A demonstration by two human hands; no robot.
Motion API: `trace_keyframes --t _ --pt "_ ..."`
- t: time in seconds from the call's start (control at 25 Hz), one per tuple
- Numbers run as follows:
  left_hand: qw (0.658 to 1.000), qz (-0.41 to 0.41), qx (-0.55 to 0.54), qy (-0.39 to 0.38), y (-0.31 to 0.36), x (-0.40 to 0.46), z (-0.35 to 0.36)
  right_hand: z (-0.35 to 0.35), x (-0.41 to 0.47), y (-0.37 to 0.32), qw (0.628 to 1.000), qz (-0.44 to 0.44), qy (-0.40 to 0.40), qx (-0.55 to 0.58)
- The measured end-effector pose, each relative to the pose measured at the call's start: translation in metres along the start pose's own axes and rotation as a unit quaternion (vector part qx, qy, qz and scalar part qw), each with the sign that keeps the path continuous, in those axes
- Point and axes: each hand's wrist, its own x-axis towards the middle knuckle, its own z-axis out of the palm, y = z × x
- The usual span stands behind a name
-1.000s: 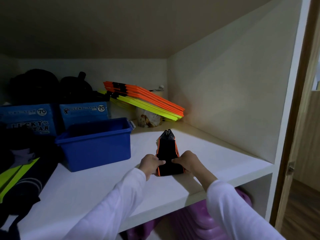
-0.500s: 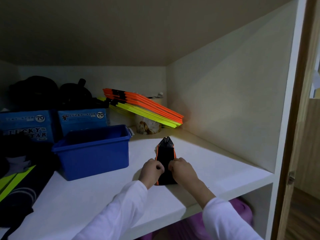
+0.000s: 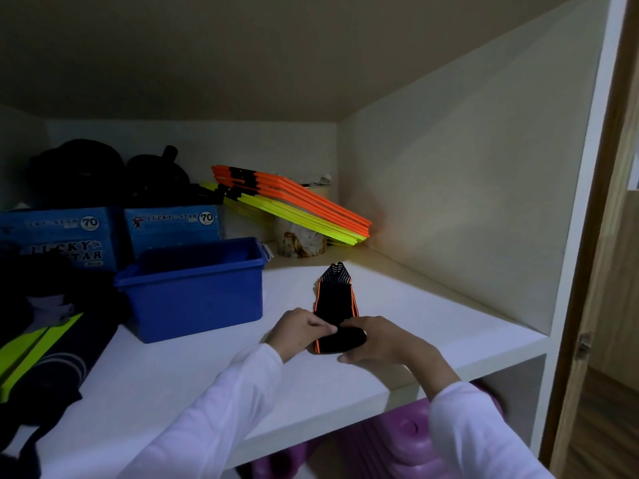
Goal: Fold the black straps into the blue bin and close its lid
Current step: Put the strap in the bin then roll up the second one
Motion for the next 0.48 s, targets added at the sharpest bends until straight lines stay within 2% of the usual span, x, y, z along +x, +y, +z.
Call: trace_keyframes --t 0.12,0.2,0.28,0.36,0.48 --pt "0.997 -0.009 0.066 -0.043 -0.004 -0.003 -0.005 0.000 -0.003 0.000 0.999 -0.009 0.031 -0.008" --pt "0.985 -0.015 0.166 -0.050 -0.007 -0.004 -0.006 0.000 -0.002 -0.001 0.999 -0.009 0.035 -0.004" --pt "0.978 0.003 0.204 -0.041 -0.007 -0.006 -0.005 -0.003 -0.001 -0.002 0.999 -0.006 0.035 -0.004" --pt "0.981 0.044 0.185 -0.045 -0.002 -0.011 -0.008 -0.008 -0.001 -0.002 1.000 -0.002 0.029 -0.001" --pt "0.993 0.066 0.072 -0.072 0.006 -0.014 -0.009 -0.013 -0.004 -0.002 1.000 0.001 0.001 -0.013"
